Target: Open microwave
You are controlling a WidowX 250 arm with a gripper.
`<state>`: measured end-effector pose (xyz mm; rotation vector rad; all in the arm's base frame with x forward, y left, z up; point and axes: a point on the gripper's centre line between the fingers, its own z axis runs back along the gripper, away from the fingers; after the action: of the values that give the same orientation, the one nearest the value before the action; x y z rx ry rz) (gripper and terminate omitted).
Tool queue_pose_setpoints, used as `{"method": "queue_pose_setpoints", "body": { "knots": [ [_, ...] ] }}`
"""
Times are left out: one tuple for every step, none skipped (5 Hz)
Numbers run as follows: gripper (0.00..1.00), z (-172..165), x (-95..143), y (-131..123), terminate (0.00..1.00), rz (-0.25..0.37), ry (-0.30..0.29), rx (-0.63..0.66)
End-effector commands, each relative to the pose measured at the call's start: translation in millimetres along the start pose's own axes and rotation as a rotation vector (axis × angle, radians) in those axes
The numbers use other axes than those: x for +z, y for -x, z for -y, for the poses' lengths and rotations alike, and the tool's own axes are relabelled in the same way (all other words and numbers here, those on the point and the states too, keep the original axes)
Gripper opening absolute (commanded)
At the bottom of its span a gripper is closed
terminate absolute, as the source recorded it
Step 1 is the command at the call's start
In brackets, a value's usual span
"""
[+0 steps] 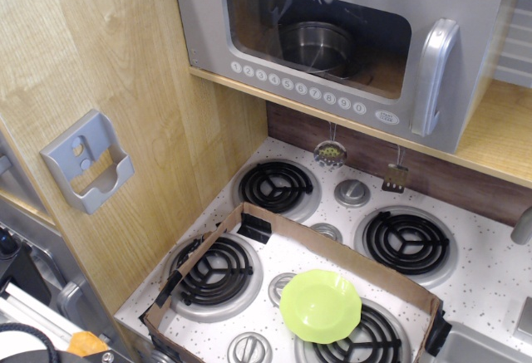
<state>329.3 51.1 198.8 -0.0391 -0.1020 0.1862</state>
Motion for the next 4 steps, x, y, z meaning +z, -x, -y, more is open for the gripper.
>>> {"method": "queue_pose_setpoints", "body": {
  "knots": [
    [1.0, 35.1, -15.8, 16.4, 0.0, 0.081, 0.017, 0.011],
    [1.0, 54.7, -25.8, 22.1, 0.0, 0.111, -0.005, -0.013],
    [1.0, 78.6, -42.4, 29.7, 0.0, 0.128, -0.001, -0.05],
    [1.0, 99.6, -56.0, 26.0, 0.0, 0.147, 0.004, -0.12]
  ]
}}
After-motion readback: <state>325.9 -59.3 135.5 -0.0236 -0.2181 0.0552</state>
